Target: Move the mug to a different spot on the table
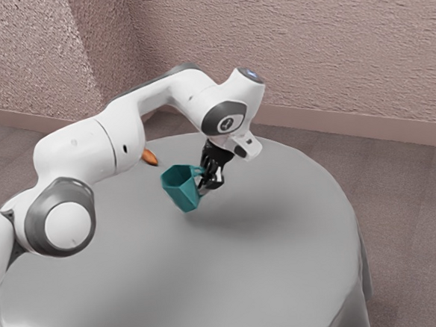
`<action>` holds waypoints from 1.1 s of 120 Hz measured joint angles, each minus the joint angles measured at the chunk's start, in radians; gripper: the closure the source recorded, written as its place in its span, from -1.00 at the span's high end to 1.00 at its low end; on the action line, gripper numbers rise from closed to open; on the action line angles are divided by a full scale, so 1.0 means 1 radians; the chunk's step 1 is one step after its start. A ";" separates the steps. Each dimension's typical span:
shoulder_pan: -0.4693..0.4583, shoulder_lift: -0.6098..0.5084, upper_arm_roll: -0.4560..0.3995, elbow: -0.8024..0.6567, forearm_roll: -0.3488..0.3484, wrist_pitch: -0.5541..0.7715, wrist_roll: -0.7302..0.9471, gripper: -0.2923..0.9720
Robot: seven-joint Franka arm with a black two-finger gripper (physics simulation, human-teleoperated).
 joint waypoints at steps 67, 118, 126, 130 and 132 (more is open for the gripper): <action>0.131 0.031 -0.063 -0.010 -0.072 -0.008 -0.350 -0.53; 0.196 0.079 -0.180 -0.010 -0.080 -0.002 -0.615 -0.46; 0.202 0.079 -0.186 -0.012 -0.082 0.001 -0.644 -0.38; 0.204 0.079 -0.187 -0.013 -0.082 0.002 -0.658 -0.32; 0.205 0.079 -0.188 -0.013 -0.082 0.003 -0.664 -0.29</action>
